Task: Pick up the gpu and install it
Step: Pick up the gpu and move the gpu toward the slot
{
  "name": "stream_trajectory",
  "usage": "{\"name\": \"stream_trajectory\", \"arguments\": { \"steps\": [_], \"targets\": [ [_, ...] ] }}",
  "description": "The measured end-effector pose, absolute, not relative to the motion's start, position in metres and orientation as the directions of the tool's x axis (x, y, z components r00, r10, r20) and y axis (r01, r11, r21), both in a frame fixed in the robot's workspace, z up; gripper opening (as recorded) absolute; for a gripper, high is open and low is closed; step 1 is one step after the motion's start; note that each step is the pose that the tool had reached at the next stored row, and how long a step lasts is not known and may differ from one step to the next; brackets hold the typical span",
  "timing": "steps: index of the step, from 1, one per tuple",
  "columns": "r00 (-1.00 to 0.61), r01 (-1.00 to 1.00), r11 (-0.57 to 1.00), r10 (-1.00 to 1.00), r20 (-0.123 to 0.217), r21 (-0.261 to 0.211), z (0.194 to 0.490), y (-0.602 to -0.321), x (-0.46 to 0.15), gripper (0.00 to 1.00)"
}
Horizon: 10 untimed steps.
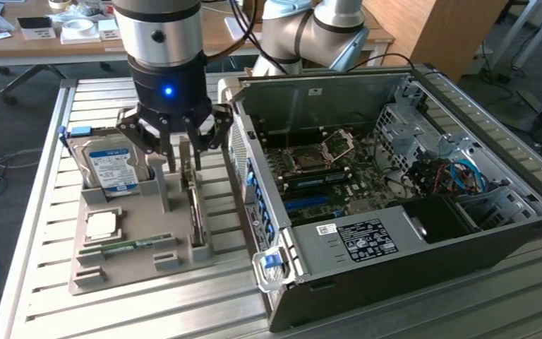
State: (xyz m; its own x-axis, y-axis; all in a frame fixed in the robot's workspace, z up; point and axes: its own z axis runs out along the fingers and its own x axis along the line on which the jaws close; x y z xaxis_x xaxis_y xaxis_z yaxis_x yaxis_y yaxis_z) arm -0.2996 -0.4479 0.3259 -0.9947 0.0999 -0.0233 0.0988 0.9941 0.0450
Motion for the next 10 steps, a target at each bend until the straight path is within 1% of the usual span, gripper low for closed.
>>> {"name": "stream_trajectory", "arguments": {
  "steps": [10],
  "targets": [
    [-0.995, 0.099, 0.994, 0.1, -0.023, 0.045, 0.312, -0.448, -0.3, 0.42]
  ]
}}
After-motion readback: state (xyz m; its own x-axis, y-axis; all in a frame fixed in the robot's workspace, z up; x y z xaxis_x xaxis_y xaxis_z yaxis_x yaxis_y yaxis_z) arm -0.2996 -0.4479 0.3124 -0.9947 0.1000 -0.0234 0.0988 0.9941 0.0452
